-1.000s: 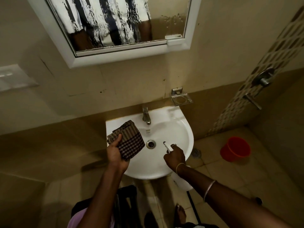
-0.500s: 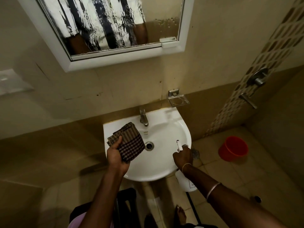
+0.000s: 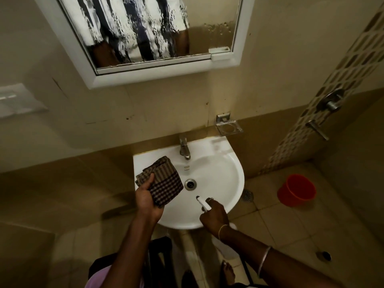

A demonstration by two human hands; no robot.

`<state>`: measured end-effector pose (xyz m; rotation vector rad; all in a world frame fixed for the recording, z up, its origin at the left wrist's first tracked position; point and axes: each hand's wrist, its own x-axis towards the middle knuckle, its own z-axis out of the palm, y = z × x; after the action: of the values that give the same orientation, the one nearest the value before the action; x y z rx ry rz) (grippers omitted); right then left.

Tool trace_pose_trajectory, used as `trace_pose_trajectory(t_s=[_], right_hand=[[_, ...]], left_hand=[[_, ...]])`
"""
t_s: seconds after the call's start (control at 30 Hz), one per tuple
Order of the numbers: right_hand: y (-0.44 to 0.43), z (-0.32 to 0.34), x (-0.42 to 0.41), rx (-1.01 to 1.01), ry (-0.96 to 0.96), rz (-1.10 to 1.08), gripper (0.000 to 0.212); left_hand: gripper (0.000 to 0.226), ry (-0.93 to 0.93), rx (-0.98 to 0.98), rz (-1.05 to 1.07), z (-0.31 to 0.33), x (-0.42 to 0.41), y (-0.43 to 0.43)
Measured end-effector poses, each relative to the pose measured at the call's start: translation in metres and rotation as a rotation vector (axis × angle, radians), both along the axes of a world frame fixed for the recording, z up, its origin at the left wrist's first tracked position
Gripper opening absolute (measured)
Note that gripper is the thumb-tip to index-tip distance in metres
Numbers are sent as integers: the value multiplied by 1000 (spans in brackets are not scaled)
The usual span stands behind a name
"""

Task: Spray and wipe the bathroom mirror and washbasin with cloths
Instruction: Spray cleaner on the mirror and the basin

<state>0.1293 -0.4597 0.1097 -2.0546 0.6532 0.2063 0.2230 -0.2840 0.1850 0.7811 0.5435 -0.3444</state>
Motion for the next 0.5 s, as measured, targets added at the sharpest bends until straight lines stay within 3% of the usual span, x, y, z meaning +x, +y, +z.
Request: trace_pose_trajectory(t_s=[0.33, 0.5], right_hand=[[20, 37, 32, 204, -245, -24, 46], [16, 46, 46, 158, -351, -48, 36]], left_hand=[[29, 5, 37, 32, 11, 0, 5], [23, 5, 48, 17, 18, -2, -1]])
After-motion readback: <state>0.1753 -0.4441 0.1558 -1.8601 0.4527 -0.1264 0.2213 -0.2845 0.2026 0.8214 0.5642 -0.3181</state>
